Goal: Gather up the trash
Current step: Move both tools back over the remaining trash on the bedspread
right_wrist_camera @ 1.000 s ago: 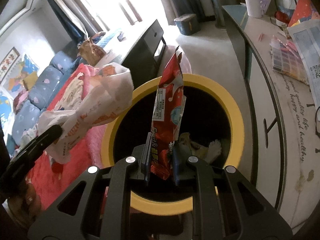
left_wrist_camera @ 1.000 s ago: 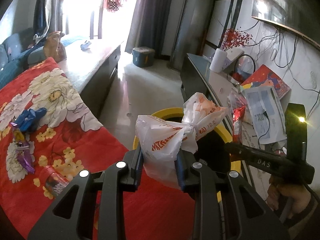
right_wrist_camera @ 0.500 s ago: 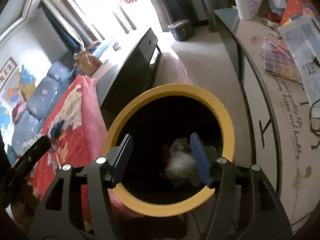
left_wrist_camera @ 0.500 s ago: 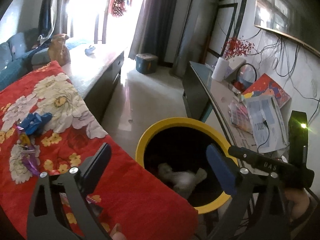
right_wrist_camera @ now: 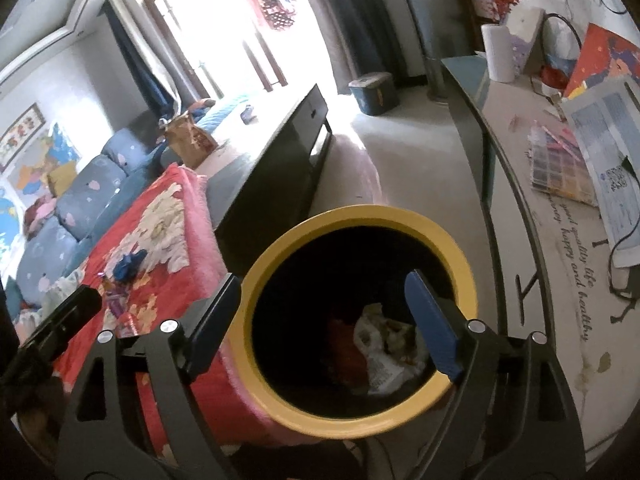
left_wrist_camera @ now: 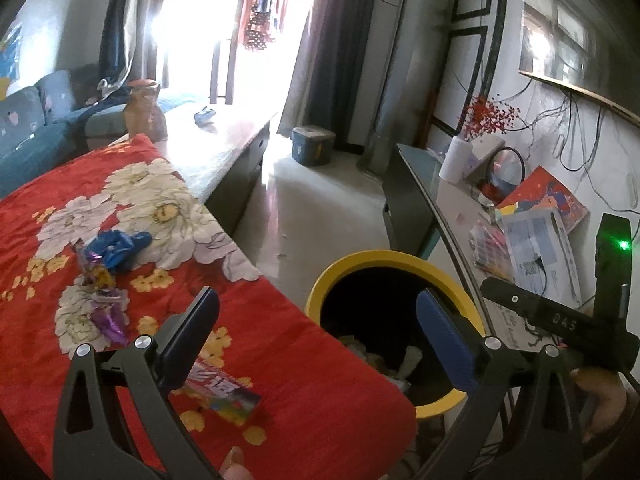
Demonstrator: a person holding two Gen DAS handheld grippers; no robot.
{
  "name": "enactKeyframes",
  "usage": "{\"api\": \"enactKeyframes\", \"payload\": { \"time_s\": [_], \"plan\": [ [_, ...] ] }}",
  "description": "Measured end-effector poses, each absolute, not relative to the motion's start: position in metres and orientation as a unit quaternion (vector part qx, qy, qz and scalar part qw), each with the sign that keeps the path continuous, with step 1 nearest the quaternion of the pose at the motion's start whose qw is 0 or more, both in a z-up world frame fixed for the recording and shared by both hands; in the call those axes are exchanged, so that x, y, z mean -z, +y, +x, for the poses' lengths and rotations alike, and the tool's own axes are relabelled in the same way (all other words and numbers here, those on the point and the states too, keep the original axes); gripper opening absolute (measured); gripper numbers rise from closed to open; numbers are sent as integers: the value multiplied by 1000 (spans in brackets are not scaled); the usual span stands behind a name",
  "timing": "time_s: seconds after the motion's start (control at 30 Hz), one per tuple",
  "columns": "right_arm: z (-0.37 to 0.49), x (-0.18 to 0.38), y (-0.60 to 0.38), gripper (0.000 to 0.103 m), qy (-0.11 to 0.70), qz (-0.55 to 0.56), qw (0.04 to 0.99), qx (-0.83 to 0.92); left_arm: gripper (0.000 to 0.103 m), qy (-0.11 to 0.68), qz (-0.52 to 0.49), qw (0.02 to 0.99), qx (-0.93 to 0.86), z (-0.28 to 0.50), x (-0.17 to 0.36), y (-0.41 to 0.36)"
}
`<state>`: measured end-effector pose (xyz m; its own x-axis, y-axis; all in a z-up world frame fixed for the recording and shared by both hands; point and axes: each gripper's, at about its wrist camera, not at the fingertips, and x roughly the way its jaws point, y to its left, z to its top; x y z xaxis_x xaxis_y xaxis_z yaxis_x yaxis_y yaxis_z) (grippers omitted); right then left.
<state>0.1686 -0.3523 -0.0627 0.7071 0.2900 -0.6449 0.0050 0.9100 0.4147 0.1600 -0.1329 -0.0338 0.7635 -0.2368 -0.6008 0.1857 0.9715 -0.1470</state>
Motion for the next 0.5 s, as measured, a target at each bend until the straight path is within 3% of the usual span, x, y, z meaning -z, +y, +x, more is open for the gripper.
{"api": "enactKeyframes", "payload": {
  "time_s": [0.5],
  "plan": [
    [161, 49, -322, 82, 365, 167, 910, -108, 96, 307, -60, 946, 80, 147, 24, -100]
  ]
}}
